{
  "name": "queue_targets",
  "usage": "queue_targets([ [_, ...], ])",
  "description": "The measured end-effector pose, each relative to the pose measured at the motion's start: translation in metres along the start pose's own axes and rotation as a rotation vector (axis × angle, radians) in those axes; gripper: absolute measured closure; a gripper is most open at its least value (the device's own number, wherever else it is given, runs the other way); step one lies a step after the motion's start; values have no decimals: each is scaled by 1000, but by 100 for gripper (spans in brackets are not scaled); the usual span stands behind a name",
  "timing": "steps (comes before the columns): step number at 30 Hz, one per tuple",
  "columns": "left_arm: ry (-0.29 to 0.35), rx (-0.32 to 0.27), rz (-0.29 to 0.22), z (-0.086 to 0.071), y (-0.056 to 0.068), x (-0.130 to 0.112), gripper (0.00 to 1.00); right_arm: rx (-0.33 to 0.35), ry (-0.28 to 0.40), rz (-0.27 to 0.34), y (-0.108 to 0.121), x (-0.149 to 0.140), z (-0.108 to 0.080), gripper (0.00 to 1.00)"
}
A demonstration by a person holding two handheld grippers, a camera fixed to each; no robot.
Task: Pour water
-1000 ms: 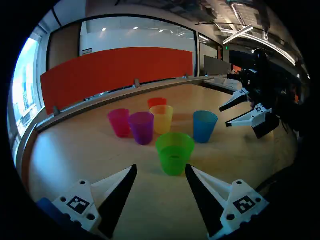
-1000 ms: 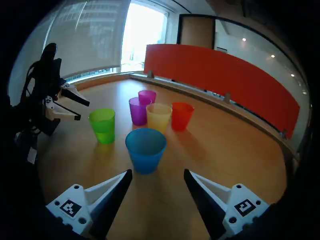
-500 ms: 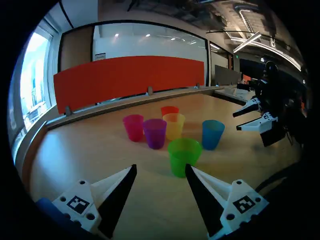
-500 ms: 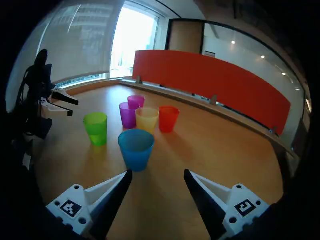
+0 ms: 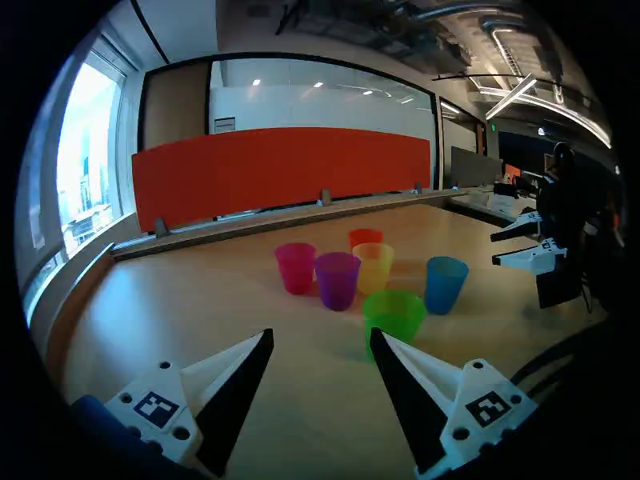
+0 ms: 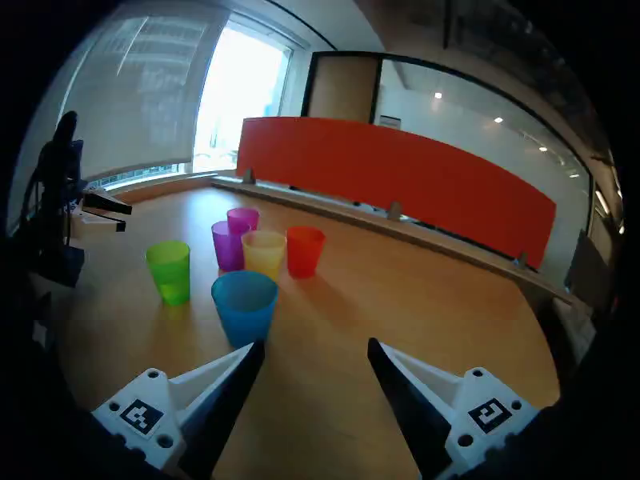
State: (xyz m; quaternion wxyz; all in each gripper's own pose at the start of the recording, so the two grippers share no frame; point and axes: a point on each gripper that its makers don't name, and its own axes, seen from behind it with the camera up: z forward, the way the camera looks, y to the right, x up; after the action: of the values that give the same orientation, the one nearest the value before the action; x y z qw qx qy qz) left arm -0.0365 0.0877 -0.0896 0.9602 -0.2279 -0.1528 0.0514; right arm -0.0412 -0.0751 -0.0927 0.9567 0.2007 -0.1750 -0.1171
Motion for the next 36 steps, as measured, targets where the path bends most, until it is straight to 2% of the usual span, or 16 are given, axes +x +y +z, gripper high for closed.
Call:
queue_targets([
  [6,30,34,-12,-3,-6,4,11,-41,37,30,6,5,0,0],
  [10,54,65,-15,-4,-15,9,11,-74,65,34,12,9,-1,0],
  [15,96,110,-15,-6,-27,18,11,-134,112,45,25,18,-1,0],
  [21,145,150,-37,-6,-37,30,11,-193,181,77,41,32,-3,0],
  [36,231,228,-46,-4,-55,43,11,-327,278,94,76,55,-11,0],
])
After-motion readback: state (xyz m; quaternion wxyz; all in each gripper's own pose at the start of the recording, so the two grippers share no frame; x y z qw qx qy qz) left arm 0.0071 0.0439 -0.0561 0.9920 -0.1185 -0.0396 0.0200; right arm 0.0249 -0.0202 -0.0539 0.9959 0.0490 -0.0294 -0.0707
